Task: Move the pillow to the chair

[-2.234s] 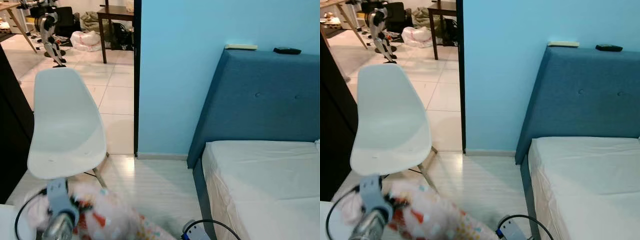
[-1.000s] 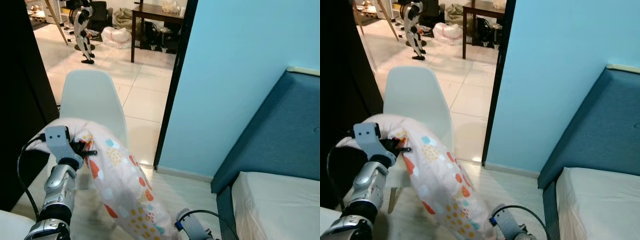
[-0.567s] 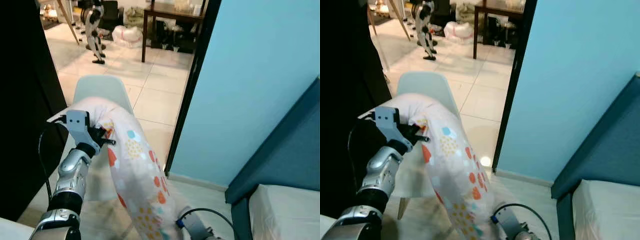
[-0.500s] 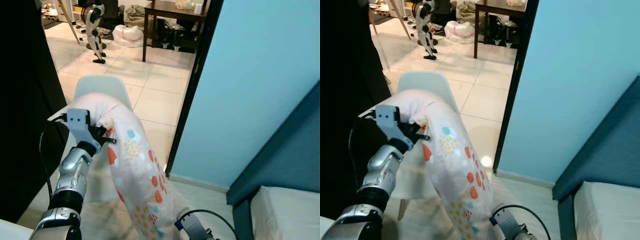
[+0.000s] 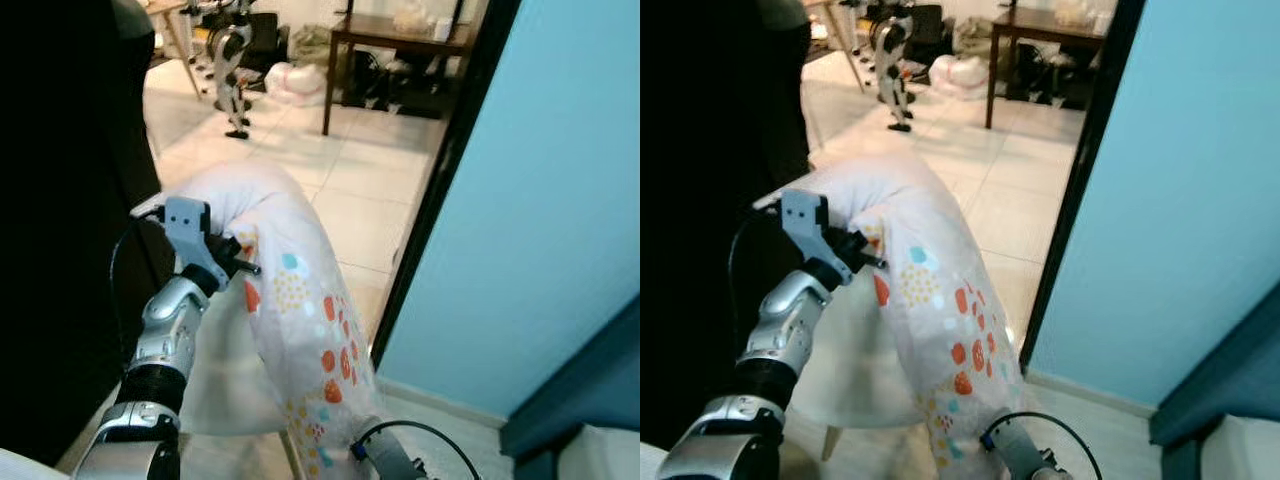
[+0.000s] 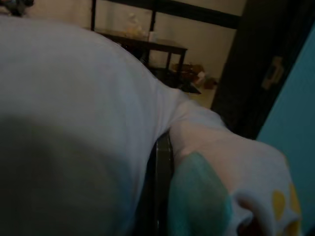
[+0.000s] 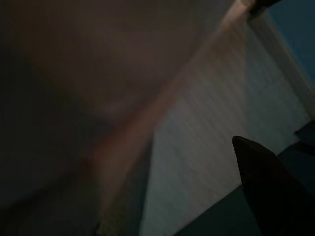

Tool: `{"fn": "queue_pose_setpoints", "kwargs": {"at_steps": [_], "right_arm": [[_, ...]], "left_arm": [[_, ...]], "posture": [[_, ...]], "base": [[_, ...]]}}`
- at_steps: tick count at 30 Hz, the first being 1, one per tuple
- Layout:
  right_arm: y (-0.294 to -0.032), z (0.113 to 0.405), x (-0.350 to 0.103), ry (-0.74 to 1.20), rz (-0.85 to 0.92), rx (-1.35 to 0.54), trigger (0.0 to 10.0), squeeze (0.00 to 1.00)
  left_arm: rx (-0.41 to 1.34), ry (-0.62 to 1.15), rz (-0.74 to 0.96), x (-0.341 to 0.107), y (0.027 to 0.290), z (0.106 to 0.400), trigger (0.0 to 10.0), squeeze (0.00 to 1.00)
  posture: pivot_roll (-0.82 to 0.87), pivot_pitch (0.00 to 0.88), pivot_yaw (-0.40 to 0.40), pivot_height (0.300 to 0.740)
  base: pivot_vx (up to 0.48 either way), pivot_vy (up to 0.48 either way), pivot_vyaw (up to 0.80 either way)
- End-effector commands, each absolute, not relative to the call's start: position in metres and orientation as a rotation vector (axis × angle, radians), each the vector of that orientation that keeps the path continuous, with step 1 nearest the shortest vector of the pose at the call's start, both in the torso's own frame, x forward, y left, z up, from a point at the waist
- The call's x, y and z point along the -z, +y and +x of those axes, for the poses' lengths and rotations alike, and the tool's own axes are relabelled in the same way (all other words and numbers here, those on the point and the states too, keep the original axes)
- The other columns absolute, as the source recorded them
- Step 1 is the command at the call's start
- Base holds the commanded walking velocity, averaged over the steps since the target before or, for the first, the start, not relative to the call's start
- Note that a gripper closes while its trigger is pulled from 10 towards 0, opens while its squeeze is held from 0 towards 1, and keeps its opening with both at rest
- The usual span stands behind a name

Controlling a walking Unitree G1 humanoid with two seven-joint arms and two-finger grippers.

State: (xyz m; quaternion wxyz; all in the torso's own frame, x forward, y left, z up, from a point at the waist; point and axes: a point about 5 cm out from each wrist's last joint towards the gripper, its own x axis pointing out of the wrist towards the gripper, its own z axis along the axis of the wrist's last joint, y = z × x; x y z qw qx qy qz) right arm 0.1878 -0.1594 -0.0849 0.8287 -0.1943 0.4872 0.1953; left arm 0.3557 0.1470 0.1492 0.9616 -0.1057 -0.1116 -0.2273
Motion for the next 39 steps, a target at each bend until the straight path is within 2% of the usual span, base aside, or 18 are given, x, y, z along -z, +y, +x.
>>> {"fn": "queue_pose_setpoints", "kwargs": {"at_steps": [1,2,3,4,6,9,15,21,26,29,32,33,34,36,39], "right_arm": [[-0.159,0.187,0.085,1.040,-0.403,-0.408,10.0,0.00],[-0.159,0.187,0.085,1.041,-0.401,-0.408,10.0,0.00],[-0.158,0.185,0.086,1.049,-0.391,-0.412,10.0,0.00],[-0.158,0.185,0.086,1.049,-0.391,-0.412,10.0,0.00],[-0.157,0.183,0.087,1.053,-0.386,-0.415,10.0,0.00],[-0.157,0.182,0.088,1.055,-0.383,-0.418,10.0,0.00],[-0.158,0.181,0.088,1.056,-0.380,-0.427,10.0,0.00],[-0.157,0.182,0.088,1.058,-0.377,-0.402,10.0,0.00],[-0.157,0.185,0.087,1.047,-0.372,-0.360,10.0,0.00],[-0.155,0.185,0.086,1.038,-0.338,-0.370,10.0,0.00],[-0.155,0.185,0.086,1.036,-0.337,-0.373,10.0,0.00],[-0.156,0.184,0.087,1.041,-0.333,-0.371,10.0,0.00],[-0.156,0.184,0.087,1.041,-0.333,-0.371,10.0,0.00],[-0.156,0.183,0.087,1.045,-0.330,-0.369,10.0,0.00],[-0.157,0.182,0.088,1.048,-0.333,-0.369,10.0,0.00]], "left_arm": [[0.431,-0.293,-0.214,-0.166,0.151,0.359,10.0,0.00],[0.411,-0.287,-0.214,-0.164,0.154,0.359,10.0,0.00],[0.307,-0.251,-0.204,-0.155,0.168,0.359,10.0,0.00],[0.307,-0.251,-0.204,-0.155,0.168,0.359,10.0,0.00],[0.163,-0.173,-0.187,-0.135,0.190,0.356,10.0,0.00],[0.093,-0.113,-0.212,-0.118,0.203,0.351,10.0,0.00],[-0.050,0.024,-0.368,-0.076,0.229,0.331,10.0,0.00],[-0.102,0.194,-0.369,-0.042,0.236,0.313,10.0,0.00],[-0.108,0.221,-0.337,-0.037,0.239,0.309,10.0,0.00],[-0.164,0.215,-0.258,-0.041,0.250,0.309,10.0,0.00],[-0.253,0.197,-0.224,-0.045,0.265,0.307,10.0,0.00],[-0.377,0.186,-0.220,-0.047,0.284,0.300,10.0,0.00],[-0.377,0.186,-0.220,-0.047,0.284,0.300,10.0,0.00],[-0.520,0.211,-0.220,-0.041,0.304,0.285,10.0,0.00],[-0.574,0.228,-0.223,-0.036,0.311,0.278,10.0,0.00]], "posture": [[0.00,0.037,-0.047,0.740],[0.00,0.038,-0.046,0.740],[0.00,0.038,-0.046,0.740],[0.00,0.038,-0.046,0.740],[-0.01,0.042,-0.048,0.740],[-0.01,0.045,-0.053,0.740],[-0.01,0.042,-0.059,0.740],[-0.02,0.045,-0.059,0.740],[-0.03,0.057,-0.056,0.740],[-0.03,0.072,-0.054,0.740],[-0.03,0.078,-0.054,0.740],[-0.04,0.090,-0.057,0.740],[-0.04,0.090,-0.057,0.740],[-0.04,0.096,-0.059,0.740],[-0.04,0.099,-0.058,0.740]], "base": [[0.296,0.000,0.00],[0.296,0.000,0.00],[0.259,0.000,0.00],[0.259,0.000,0.00],[0.000,0.000,0.00],[0.000,0.000,0.00],[0.000,0.000,0.00],[0.000,0.000,0.00],[0.000,0.000,0.00],[0.000,0.000,0.00],[0.000,0.000,0.00],[0.000,0.000,0.00],[0.000,0.000,0.00],[0.000,0.000,0.00],[0.000,0.000,0.00]]}}
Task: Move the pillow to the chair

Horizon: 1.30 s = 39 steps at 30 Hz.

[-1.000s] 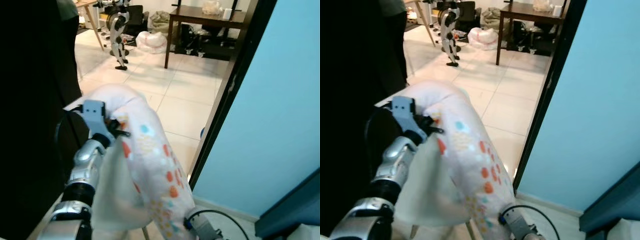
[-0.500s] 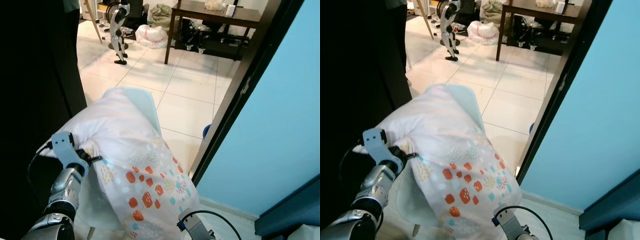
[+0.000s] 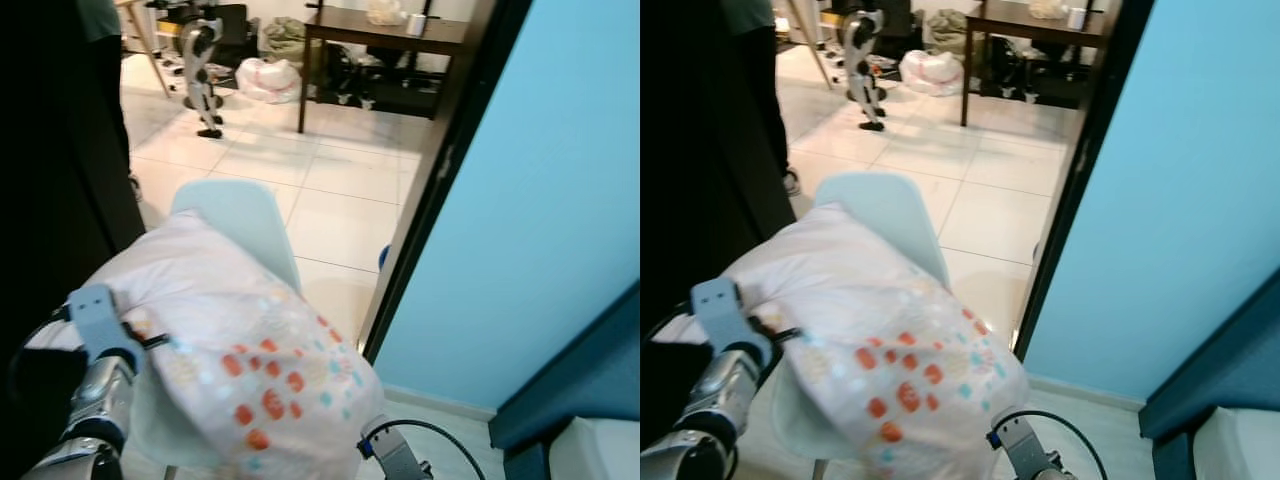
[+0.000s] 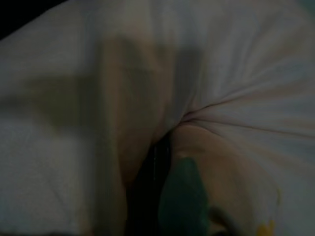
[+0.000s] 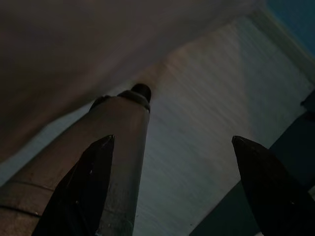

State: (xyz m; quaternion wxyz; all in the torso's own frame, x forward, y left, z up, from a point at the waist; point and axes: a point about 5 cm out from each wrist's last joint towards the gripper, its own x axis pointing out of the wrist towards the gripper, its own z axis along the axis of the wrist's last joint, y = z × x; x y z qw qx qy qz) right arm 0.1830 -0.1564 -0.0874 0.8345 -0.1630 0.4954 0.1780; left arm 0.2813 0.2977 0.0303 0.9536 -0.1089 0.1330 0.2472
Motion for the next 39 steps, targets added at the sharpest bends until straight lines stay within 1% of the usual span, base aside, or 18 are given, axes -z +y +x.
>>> {"fn": "queue_pose_setpoints", "kwargs": {"at_steps": [1,5,9,11,12,16,18,20,28,29,31,33,36,39], "right_arm": [[-0.157,0.181,0.088,1.051,-0.328,-0.371,10.0,0.00],[-0.157,0.180,0.089,1.050,-0.320,-0.374,10.0,0.00],[-0.156,0.179,0.089,1.047,-0.307,-0.378,10.0,0.00],[-0.155,0.179,0.089,1.047,-0.307,-0.381,10.0,0.00],[-0.155,0.179,0.089,1.047,-0.307,-0.381,10.0,0.00],[-0.157,0.176,0.091,1.070,-0.343,-0.377,10.0,0.00],[-0.157,0.174,0.091,1.077,-0.337,-0.374,10.0,0.00],[-0.157,0.174,0.091,1.076,-0.334,-0.375,10.0,0.00],[-0.157,0.172,0.092,1.080,-0.319,-0.372,10.0,0.00],[-0.157,0.172,0.092,1.080,-0.319,-0.372,10.0,0.00],[-0.158,0.172,0.092,1.082,-0.323,-0.374,10.0,0.00],[-0.158,0.171,0.093,1.084,-0.326,-0.373,10.0,0.00],[-0.158,0.170,0.093,1.092,-0.325,-0.377,10.0,0.00],[-0.151,0.170,0.093,1.104,-0.249,-0.419,10.0,0.00]], "left_arm": [[-0.590,0.252,-0.228,-0.029,0.311,0.271,10.0,0.00],[-0.555,0.245,-0.200,-0.030,0.304,0.275,10.0,0.00],[-0.604,0.262,-0.191,-0.028,0.303,0.273,10.0,0.00],[-0.679,0.299,-0.226,-0.019,0.307,0.264,10.0,0.00],[-0.679,0.299,-0.226,-0.019,0.307,0.264,10.0,0.00],[-0.845,0.396,-0.347,0.005,0.313,0.236,10.0,0.00],[-0.869,0.422,-0.385,0.012,0.310,0.228,10.0,0.00],[-0.866,0.427,-0.390,0.014,0.309,0.227,10.0,0.00],[-0.801,0.470,-0.450,0.027,0.284,0.227,10.0,0.00],[-0.801,0.470,-0.450,0.027,0.284,0.227,10.0,0.00],[-0.770,0.485,-0.455,0.030,0.275,0.228,10.0,0.00],[-0.743,0.499,-0.462,0.034,0.266,0.228,10.0,0.00],[-0.726,0.513,-0.463,0.038,0.259,0.227,10.0,0.00],[-0.713,0.529,-0.461,0.042,0.253,0.223,10.0,0.00]], "posture": [[-0.04,0.102,-0.058,0.740],[-0.03,0.102,-0.055,0.740],[-0.04,0.107,-0.050,0.740],[-0.04,0.111,-0.048,0.740],[-0.04,0.111,-0.048,0.740],[-0.04,0.120,-0.047,0.740],[-0.04,0.125,-0.045,0.730],[-0.04,0.125,-0.045,0.725],[-0.05,0.134,-0.043,0.680],[-0.05,0.134,-0.043,0.680],[-0.05,0.137,-0.043,0.670],[-0.05,0.138,-0.046,0.670],[-0.05,0.134,-0.048,0.670],[-0.05,0.134,-0.049,0.660]], "base": [[0.000,0.000,0.00],[0.000,0.000,0.00],[0.000,0.000,0.00],[0.000,0.000,0.00],[0.000,0.000,0.00],[0.000,0.000,0.00],[0.000,0.000,0.00],[0.000,0.000,0.00],[0.000,0.000,0.00],[0.000,0.000,0.00],[0.000,0.000,0.00],[0.000,0.000,0.00],[0.000,0.000,0.00],[0.000,0.000,0.00]]}}
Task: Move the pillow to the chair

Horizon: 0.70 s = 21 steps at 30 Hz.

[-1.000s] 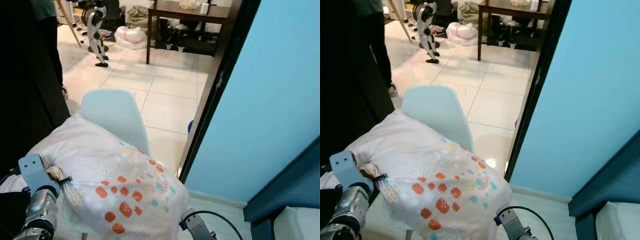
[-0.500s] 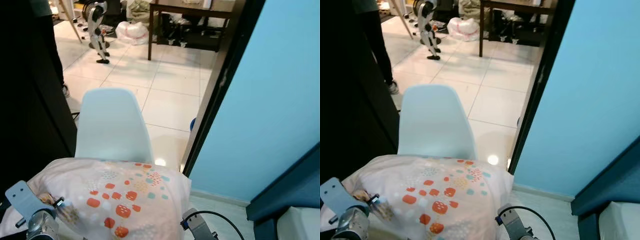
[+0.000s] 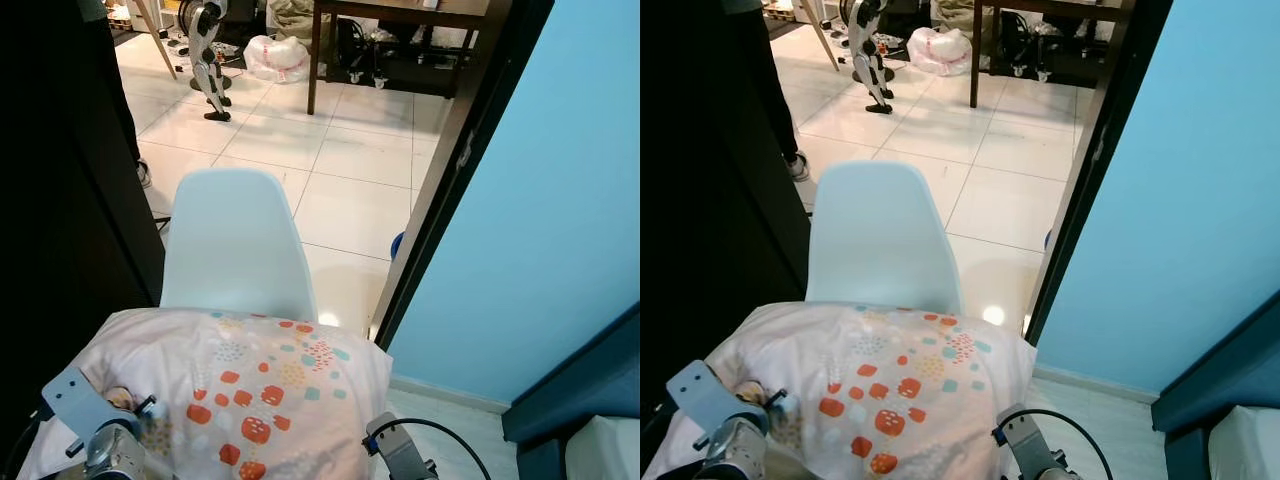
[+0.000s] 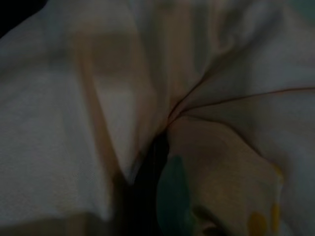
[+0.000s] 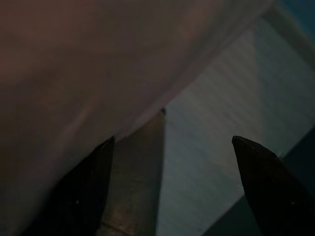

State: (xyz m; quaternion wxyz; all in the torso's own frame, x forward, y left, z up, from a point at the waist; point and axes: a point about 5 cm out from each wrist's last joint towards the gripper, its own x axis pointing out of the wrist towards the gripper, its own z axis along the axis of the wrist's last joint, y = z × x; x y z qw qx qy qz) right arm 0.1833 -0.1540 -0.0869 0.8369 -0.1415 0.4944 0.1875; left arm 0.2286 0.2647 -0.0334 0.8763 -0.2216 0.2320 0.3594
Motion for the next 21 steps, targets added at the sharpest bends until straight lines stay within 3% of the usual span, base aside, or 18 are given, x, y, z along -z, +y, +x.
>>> {"fn": "queue_pose_setpoints", "kwargs": {"at_steps": [1,5,10,14,16,21], "right_arm": [[-0.147,0.171,0.092,1.099,-0.221,-0.438,10.0,0.00],[-0.138,0.180,0.087,1.060,-0.168,-0.491,10.0,0.00],[-0.133,0.222,0.063,0.926,0.094,-0.388,10.0,0.00],[-0.133,0.231,0.058,0.894,0.151,-0.352,10.0,0.00],[-0.133,0.241,0.051,0.847,0.294,-0.291,10.0,0.00],[-0.128,0.244,0.048,0.829,0.419,-0.291,10.0,0.00]], "left_arm": [[-0.712,0.531,-0.459,0.042,0.252,0.222,10.0,0.00],[-0.711,0.539,-0.457,0.045,0.251,0.219,10.0,0.00],[-0.699,0.545,-0.445,0.046,0.250,0.217,10.0,0.00],[-0.697,0.543,-0.445,0.046,0.250,0.217,10.0,0.00],[-0.692,0.535,-0.448,0.046,0.249,0.217,10.0,0.00],[-0.667,0.514,-0.459,0.044,0.247,0.220,10.0,0.00]], "posture": [[-0.05,0.131,-0.051,0.655],[-0.04,0.131,-0.050,0.640],[-0.04,0.138,-0.052,0.610],[-0.04,0.141,-0.054,0.600],[-0.03,0.144,-0.054,0.595],[-0.03,0.144,-0.054,0.595]], "base": [[0.000,0.000,0.00],[0.000,0.000,0.00],[0.000,0.000,0.00],[0.000,0.000,0.00],[0.000,0.000,0.00],[0.000,0.000,0.00]]}}
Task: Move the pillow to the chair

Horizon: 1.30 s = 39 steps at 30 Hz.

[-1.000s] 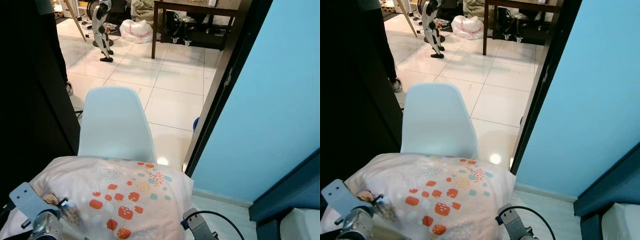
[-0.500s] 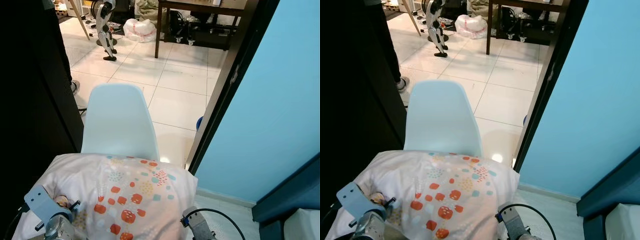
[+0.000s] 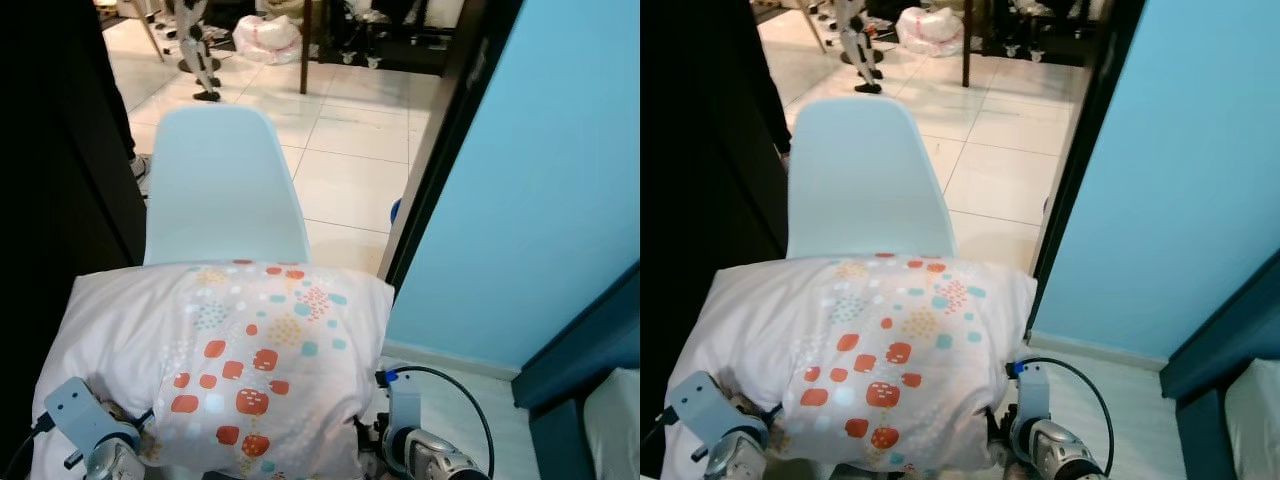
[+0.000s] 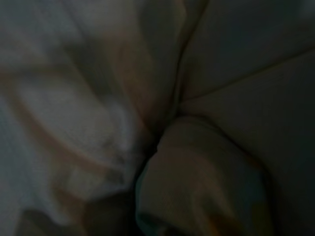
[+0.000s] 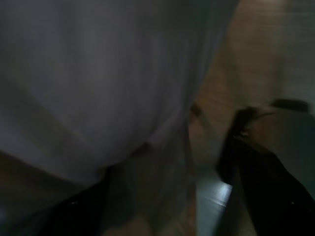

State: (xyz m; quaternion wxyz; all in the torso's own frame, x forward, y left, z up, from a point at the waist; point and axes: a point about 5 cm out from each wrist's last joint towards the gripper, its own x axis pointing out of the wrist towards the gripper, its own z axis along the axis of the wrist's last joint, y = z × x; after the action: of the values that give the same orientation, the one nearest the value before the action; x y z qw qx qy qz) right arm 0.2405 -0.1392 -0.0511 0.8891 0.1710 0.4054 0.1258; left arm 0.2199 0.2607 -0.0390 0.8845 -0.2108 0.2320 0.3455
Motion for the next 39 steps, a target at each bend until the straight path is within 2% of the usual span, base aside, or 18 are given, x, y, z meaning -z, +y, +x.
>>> {"fn": "queue_pose_setpoints", "kwargs": {"at_steps": [1,7,10,18,23,26,27,29,30,34,36,37,39], "right_arm": [[-0.125,0.244,0.047,0.826,0.458,-0.299,10.0,0.00],[-0.112,0.248,0.043,0.811,0.581,-0.328,10.0,0.00],[-0.094,0.258,0.032,0.770,0.697,-0.367,10.0,0.00],[-0.064,0.279,0.006,0.676,0.793,-0.492,10.0,0.00],[-0.061,0.287,-0.003,0.641,0.802,-0.517,10.0,0.00],[-0.069,0.283,0.003,0.666,0.765,-0.481,10.0,0.00],[-0.071,0.282,0.005,0.672,0.760,-0.473,10.0,0.00],[-0.072,0.281,0.007,0.676,0.758,-0.469,10.0,0.00],[-0.073,0.279,0.008,0.681,0.753,-0.463,10.0,0.00],[-0.078,0.274,0.014,0.698,0.729,-0.458,10.0,0.00],[-0.079,0.273,0.015,0.701,0.720,-0.455,10.0,0.00],[-0.080,0.273,0.015,0.703,0.714,-0.452,10.0,0.00],[-0.080,0.273,0.016,0.704,0.713,-0.451,10.0,0.00]], "left_arm": [[-0.659,0.505,-0.464,0.043,0.247,0.222,10.0,0.00],[-0.640,0.457,-0.496,0.037,0.245,0.231,10.0,0.00],[-0.624,0.389,-0.544,0.026,0.246,0.245,10.0,0.00],[-0.544,0.248,-0.605,-0.001,0.244,0.275,10.0,0.00],[-0.487,0.213,-0.589,-0.010,0.241,0.285,10.0,0.00],[-0.436,0.236,-0.580,-0.004,0.234,0.281,10.0,0.00],[-0.433,0.245,-0.580,-0.002,0.234,0.280,10.0,0.55],[-0.432,0.250,-0.579,-0.001,0.234,0.278,10.0,0.55],[-0.435,0.262,-0.577,0.002,0.234,0.276,10.0,1.00],[-0.472,0.342,-0.482,0.011,0.245,0.264,10.0,1.00],[-0.504,0.375,-0.400,0.012,0.257,0.258,10.0,1.00],[-0.560,0.382,-0.364,0.010,0.273,0.253,10.0,1.00],[-0.584,0.380,-0.361,0.009,0.279,0.251,10.0,1.00]], "posture": [[-0.03,0.149,-0.050,0.595],[-0.03,0.154,-0.047,0.595],[-0.02,0.157,-0.045,0.595],[-0.02,0.159,-0.046,0.595],[-0.02,0.158,-0.048,0.595],[-0.02,0.157,-0.048,0.595],[-0.02,0.158,-0.050,0.595],[-0.02,0.158,-0.050,0.595],[-0.02,0.159,-0.051,0.595],[-0.02,0.159,-0.053,0.595],[-0.02,0.157,-0.055,0.595],[-0.02,0.153,-0.056,0.595],[-0.02,0.153,-0.056,0.595]], "base": [[0.000,0.000,0.00],[0.000,0.000,0.00],[0.000,0.000,0.00],[0.000,0.000,0.00],[0.000,0.000,0.00],[0.000,0.000,0.00],[0.000,0.000,0.00],[0.000,0.000,0.00],[0.000,0.000,0.00],[0.000,0.000,0.00],[0.000,0.000,0.00],[0.000,0.000,0.00],[0.000,0.000,0.00]]}}
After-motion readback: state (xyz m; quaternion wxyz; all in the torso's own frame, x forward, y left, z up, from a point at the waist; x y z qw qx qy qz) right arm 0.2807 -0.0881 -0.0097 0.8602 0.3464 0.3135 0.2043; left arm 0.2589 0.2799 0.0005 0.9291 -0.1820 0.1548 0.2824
